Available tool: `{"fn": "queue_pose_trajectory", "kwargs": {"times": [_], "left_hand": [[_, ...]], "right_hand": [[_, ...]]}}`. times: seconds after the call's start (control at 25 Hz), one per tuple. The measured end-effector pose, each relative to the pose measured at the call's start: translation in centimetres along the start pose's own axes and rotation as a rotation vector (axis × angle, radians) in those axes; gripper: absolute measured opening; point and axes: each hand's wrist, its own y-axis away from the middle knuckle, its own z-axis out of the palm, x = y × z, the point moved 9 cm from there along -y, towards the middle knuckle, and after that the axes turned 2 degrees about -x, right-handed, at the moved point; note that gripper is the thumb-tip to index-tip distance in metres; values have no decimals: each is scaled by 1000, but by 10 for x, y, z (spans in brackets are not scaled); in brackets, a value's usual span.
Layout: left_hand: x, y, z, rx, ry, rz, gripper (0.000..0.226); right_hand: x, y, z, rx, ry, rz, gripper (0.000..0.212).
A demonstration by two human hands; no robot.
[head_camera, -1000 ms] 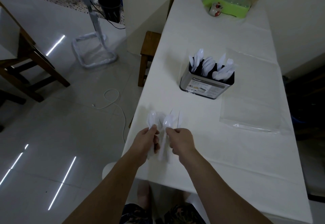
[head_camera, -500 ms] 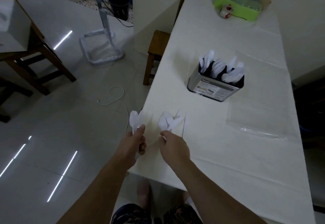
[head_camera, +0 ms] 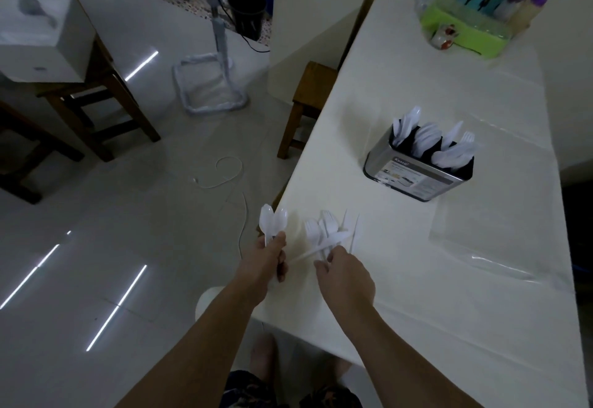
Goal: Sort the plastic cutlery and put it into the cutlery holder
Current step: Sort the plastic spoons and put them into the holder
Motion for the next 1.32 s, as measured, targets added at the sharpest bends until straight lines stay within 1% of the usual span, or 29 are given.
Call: {"fn": "queue_pose_trajectory", "kwargs": {"times": [0.12,0.16,0.24,0.44,0.56,0.68,0.76,0.84,0.92,0.96,1.0,1.08,1.16,1.24,1.32], "left_hand": [[5,4,-1,66,-392,42,20],[5,4,1,85,-487,44,17],[4,3,6,85,-583,41,13],[1,4,15,50,-614,14,10],[-3,6,14,51,-574,-27,17],[-1,9,18,33,-510,-21,24],[3,12,30,-41,-471,8,26],[5,17,48,-174,-442,25,27],[5,22,67,-310,-411,12,28],[4,25,77,-371,-397,-2,29],[5,29,86,-424,-390,-17,30],[7,39,104,-513,-386,-39,29],[9,46,121,-587,-373,-52,25],[12,52,136,-649,-360,-64,24],[16,58,151,-691,-349,-73,28]], "right_hand": [[1,6,8,-28,48,12,23],[3,8,8,-29,52,20,21],[9,10,8,-31,49,44,20],[25,10,4,-8,-9,115,24],[37,12,2,-10,-47,153,25],[43,15,-4,-16,-85,168,23],[42,18,-8,-8,-99,162,21],[38,15,-18,29,-208,140,21],[34,6,-33,51,-467,84,26],[32,0,-42,34,-601,43,32],[29,-6,-50,-3,-714,-4,39],[27,-16,-66,-84,-845,-91,48],[31,-22,-82,-115,-870,-145,46],[38,-22,-98,-101,-854,-171,37],[46,-21,-113,-90,-858,-182,29]]}}
